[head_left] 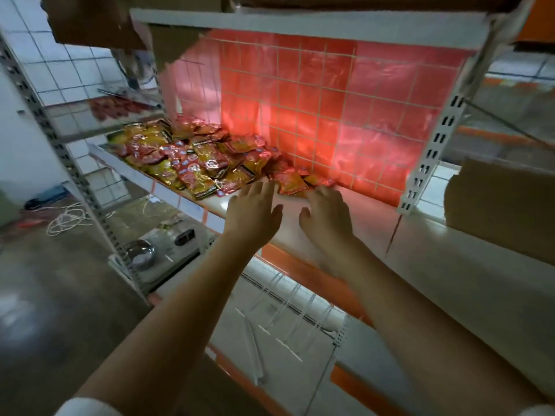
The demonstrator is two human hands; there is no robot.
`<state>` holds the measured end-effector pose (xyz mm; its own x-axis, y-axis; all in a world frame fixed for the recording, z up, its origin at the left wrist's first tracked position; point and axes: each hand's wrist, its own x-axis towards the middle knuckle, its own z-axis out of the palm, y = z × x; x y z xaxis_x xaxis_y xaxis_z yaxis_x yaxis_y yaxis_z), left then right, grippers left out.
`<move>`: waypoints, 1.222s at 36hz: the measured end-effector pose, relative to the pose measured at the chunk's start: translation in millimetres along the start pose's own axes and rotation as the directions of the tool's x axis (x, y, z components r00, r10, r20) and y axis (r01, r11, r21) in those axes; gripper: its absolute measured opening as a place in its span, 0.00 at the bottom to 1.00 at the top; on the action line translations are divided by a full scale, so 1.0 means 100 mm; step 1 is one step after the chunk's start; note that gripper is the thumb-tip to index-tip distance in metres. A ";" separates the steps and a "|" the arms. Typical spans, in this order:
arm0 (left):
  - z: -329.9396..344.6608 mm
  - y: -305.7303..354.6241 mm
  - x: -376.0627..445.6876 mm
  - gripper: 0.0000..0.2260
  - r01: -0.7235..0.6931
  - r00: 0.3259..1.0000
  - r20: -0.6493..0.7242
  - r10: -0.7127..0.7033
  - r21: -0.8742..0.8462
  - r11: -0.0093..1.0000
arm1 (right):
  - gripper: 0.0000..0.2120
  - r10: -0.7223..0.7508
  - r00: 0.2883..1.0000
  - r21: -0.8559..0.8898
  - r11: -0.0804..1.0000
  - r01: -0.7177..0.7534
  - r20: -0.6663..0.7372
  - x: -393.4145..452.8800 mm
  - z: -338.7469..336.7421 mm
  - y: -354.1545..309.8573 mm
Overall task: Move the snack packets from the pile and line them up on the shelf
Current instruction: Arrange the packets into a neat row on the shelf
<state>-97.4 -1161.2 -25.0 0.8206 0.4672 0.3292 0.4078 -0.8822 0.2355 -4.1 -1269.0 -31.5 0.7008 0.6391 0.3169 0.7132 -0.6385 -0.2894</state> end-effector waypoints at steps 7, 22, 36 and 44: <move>0.14 -1.13 0.64 0.24 -0.043 0.998 0.049 0.040 0.054 0.998 | 0.16 0.058 0.997 -0.009 0.998 -0.059 -0.042 0.73 0.61 -0.53; 0.53 -2.88 1.51 0.45 0.215 0.953 0.204 -0.225 0.070 0.974 | 0.30 0.549 0.829 -0.065 0.836 -0.545 0.108 1.69 1.73 -1.42; 0.60 -2.99 1.68 0.40 0.168 0.967 0.213 -0.143 -0.106 0.980 | 0.38 0.696 0.717 0.004 0.718 -0.696 -0.021 1.86 1.84 -1.49; 0.61 -3.06 1.63 0.33 0.106 0.994 0.026 -0.103 -0.295 0.950 | 0.23 0.745 0.667 0.555 0.557 -0.618 -0.005 1.68 1.83 -1.61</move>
<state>-64.1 -819.0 -98.9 0.7844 0.5539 0.2792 0.3564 -0.7708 0.5281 1.7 -980.5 -96.9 0.9987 -0.0507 0.0001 -0.0260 -0.5130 -0.8580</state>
